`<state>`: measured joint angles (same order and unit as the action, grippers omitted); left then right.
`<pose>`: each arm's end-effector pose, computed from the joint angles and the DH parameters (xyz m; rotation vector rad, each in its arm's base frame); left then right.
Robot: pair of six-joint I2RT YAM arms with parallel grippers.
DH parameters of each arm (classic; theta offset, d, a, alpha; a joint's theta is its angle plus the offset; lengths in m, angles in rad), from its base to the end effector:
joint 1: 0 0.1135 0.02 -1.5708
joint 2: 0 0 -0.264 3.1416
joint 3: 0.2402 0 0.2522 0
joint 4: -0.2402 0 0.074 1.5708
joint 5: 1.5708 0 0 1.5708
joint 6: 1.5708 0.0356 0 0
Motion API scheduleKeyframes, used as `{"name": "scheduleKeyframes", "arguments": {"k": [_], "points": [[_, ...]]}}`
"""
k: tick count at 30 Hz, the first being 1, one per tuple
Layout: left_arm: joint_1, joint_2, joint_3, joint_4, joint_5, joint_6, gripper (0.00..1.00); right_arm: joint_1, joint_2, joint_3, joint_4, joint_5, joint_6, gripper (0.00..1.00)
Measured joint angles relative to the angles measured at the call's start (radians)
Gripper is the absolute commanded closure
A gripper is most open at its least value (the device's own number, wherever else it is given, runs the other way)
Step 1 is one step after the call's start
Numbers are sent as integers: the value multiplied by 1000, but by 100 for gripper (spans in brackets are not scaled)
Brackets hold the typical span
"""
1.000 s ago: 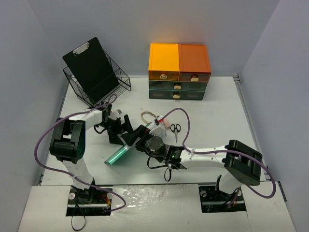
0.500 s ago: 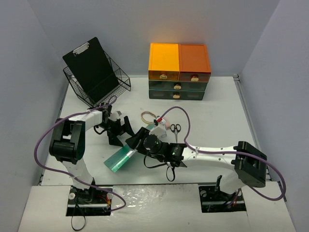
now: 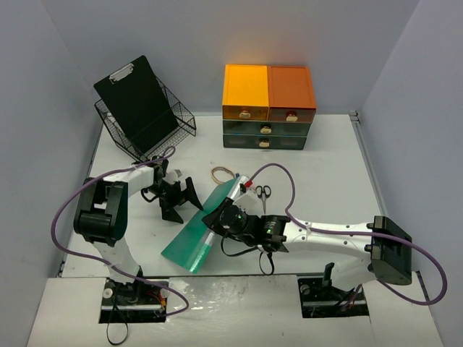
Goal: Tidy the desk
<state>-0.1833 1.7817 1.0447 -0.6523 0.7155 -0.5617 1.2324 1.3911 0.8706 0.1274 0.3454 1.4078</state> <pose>0.3056 -0.0804 0.1522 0.4399 -2.8120 1.0847 0.1158 0.2926 0.2623 0.4486 2.1721 1.3300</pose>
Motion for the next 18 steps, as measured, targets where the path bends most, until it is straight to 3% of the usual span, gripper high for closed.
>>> {"name": "scheduleKeyframes", "arguments": {"k": [5,18], "points": [[0,-9,0,-14,-25,0,3,0,0,2,-44,-14,16,99],[-1,-164,62,-118,-252,50,3,-1,8,99,-120,-20,-11,100]]}}
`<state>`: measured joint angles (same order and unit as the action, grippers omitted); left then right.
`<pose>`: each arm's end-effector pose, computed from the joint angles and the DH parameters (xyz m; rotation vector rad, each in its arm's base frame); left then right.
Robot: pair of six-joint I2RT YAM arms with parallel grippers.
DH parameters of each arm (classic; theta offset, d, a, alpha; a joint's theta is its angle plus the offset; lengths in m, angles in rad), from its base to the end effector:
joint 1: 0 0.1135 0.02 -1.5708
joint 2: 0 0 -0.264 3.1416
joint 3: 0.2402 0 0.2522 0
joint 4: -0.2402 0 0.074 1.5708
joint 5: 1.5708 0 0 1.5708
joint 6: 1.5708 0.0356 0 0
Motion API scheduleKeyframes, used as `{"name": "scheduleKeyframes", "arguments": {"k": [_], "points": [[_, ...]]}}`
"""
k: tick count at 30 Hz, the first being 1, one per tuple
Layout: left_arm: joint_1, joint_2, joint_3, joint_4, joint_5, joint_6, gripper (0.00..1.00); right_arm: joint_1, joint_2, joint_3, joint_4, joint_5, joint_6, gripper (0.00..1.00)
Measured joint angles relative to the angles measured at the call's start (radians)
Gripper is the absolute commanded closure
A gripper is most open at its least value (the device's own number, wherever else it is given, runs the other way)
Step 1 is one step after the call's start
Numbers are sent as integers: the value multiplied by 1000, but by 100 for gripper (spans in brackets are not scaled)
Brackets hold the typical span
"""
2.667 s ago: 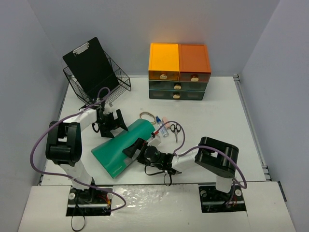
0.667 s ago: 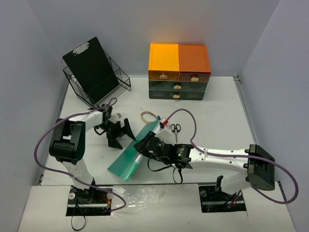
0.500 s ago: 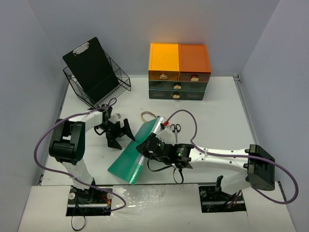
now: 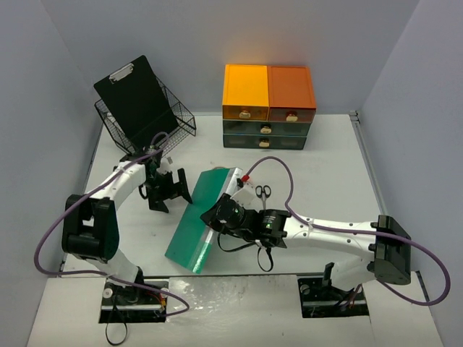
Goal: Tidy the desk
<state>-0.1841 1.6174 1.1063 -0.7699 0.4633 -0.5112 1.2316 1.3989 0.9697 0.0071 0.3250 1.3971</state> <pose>0.2975 -0.0716 0.2083 -0.3768 2.9019 -0.7940 0.1175 0.2988 0.2821 0.4212 2.2084 1.3065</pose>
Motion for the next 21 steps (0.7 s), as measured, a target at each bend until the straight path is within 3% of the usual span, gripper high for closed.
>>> {"name": "scheduleKeyframes", "arguments": {"k": [11,21], "points": [[0,-202,182,-141,-72,7,3,-6,82,328,-228,60,-208,100],[-2,-331,280,-263,-164,-8,3,-80,186,495,-372,123,-444,100]]}}
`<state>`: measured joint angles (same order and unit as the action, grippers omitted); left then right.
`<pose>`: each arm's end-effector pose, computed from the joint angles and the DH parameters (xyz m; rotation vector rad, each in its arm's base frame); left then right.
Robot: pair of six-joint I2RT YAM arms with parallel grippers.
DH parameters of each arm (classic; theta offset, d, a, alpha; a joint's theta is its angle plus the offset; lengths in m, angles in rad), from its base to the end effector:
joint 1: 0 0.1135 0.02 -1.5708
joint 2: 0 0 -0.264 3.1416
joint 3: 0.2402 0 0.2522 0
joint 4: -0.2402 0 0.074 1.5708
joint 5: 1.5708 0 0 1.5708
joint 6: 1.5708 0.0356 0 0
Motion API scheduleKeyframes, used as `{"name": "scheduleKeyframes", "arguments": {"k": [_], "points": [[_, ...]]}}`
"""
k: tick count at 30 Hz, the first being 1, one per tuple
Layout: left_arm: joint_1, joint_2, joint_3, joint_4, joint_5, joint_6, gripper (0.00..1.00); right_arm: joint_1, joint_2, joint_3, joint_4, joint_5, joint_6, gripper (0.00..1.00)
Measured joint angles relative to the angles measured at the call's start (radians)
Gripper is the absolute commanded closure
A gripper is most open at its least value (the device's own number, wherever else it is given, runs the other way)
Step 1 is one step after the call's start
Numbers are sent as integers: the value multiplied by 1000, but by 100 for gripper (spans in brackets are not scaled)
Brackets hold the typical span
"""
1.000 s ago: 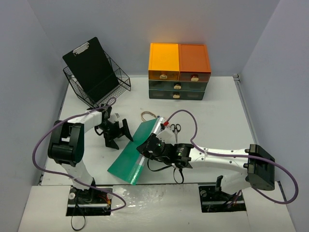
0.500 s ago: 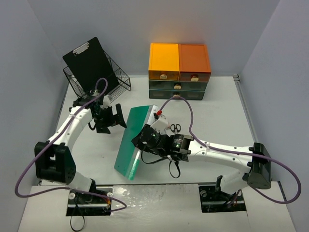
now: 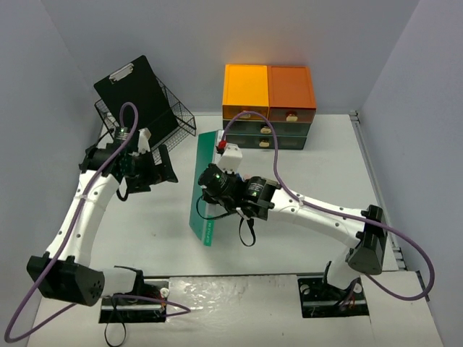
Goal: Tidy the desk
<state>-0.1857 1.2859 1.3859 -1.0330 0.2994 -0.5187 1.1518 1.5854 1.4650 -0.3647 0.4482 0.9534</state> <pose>0.2417 -0.0561 0.3642 -0.2993 2.5526 -0.6558 0.1639 0.3300 0.3581 0.0793 2.1158 0.8625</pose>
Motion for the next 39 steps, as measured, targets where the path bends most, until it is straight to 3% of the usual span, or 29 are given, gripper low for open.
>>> {"name": "scheduleKeyframes", "arguments": {"k": [8,17,23,30,39], "points": [[-17,-111,7,-42,-77,-38,3,-93,65,132,-50,60,-215,100],[-73,-247,11,-67,-86,-31,3,-118,182,422,-55,124,-372,100],[-167,-369,-21,16,-68,-26,3,-117,265,525,-51,154,-406,100],[-175,-509,-90,115,-94,-19,3,-119,346,604,-54,194,-410,100],[-230,-483,-108,236,-139,90,5,-136,413,771,-42,219,-415,100]]}}
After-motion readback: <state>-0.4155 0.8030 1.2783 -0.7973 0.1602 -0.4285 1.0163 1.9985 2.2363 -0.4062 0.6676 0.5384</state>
